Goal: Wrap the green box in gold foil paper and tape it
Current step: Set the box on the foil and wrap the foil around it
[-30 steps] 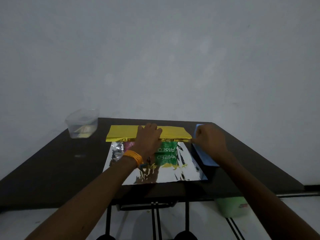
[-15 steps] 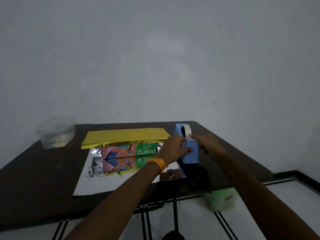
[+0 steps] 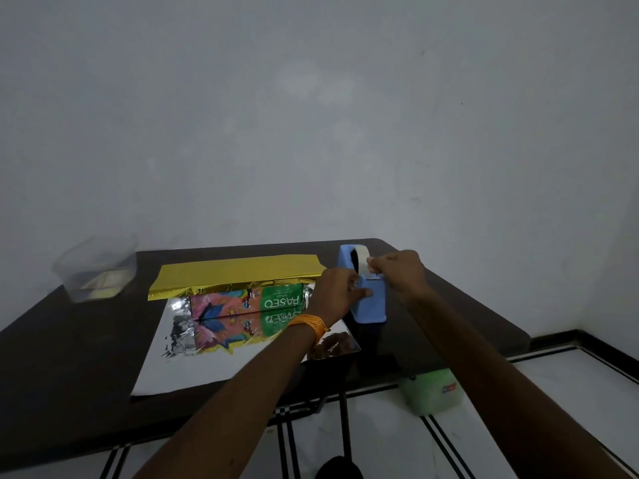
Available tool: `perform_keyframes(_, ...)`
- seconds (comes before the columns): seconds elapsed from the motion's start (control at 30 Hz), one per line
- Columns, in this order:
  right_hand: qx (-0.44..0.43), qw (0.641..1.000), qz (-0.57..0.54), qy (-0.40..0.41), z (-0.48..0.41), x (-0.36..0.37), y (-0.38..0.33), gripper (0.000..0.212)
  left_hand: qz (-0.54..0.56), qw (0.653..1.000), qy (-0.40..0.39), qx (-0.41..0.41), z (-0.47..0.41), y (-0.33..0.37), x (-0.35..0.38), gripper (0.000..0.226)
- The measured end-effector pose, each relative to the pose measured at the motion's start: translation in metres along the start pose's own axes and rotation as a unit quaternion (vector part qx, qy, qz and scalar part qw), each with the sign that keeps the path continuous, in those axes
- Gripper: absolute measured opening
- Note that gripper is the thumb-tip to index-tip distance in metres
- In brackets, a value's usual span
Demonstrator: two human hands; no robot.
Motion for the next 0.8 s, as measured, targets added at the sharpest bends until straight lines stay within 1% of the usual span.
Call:
perform_keyframes(0.13,0.040,0.996,-0.077,0.005,0.018,-0.002,0.013,0.021,-0.001,1.000,0.004,-0.004,0.000,0.002,0.000,0.035)
perform_keyframes(0.27,0.052,0.996,-0.070,0.002,0.028,0.001,0.021,0.025,-0.002,1.000,0.015,-0.003,0.002,0.002,0.002,0.033)
perform_keyframes(0.37,0.064,0.996,-0.067,-0.003,0.033,0.002,0.031,0.024,0.005,1.000,0.024,0.002,0.003,0.001,0.004,0.034)
perform_keyframes(0.43,0.044,0.999,-0.032,0.000,0.033,0.002,0.036,0.023,0.009,1.000,0.026,0.007,0.003,0.001,0.004,0.036)
perform_keyframes(0.5,0.007,0.998,0.058,0.011,0.033,0.001,0.043,0.025,0.019,0.999,0.026,0.009,0.003,-0.002,0.005,0.037)
perform_keyframes(0.57,-0.010,0.988,0.156,0.017,0.040,0.004,0.055,0.028,0.037,0.999,0.026,0.007,0.003,-0.004,0.007,0.035)
perform_keyframes(0.6,-0.014,0.982,0.187,0.024,0.046,0.004,0.063,0.029,0.045,0.999,0.024,0.009,0.004,-0.004,0.007,0.032)
perform_keyframes(0.67,-0.040,0.976,0.210,0.050,0.055,0.002,0.076,0.029,0.047,0.999,0.013,0.015,0.009,-0.004,0.005,0.027)
perform_keyframes(0.73,-0.086,0.969,0.219,0.070,0.058,-0.001,0.076,0.030,0.047,0.999,0.011,0.015,0.017,-0.007,-0.003,0.031)
perform_keyframes(0.8,-0.133,0.964,0.217,0.071,0.056,0.003,0.066,0.032,0.046,0.998,0.039,0.012,0.028,-0.017,-0.021,0.029)
Point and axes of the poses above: each hand's wrist, its own z-axis away from the middle knuckle, its own x-axis out of the palm, y = z × x, the point moved 1 cm from there along -z, towards the middle knuckle, and after that the axes turned 10 degrees about -y, right-handed, at the moved point
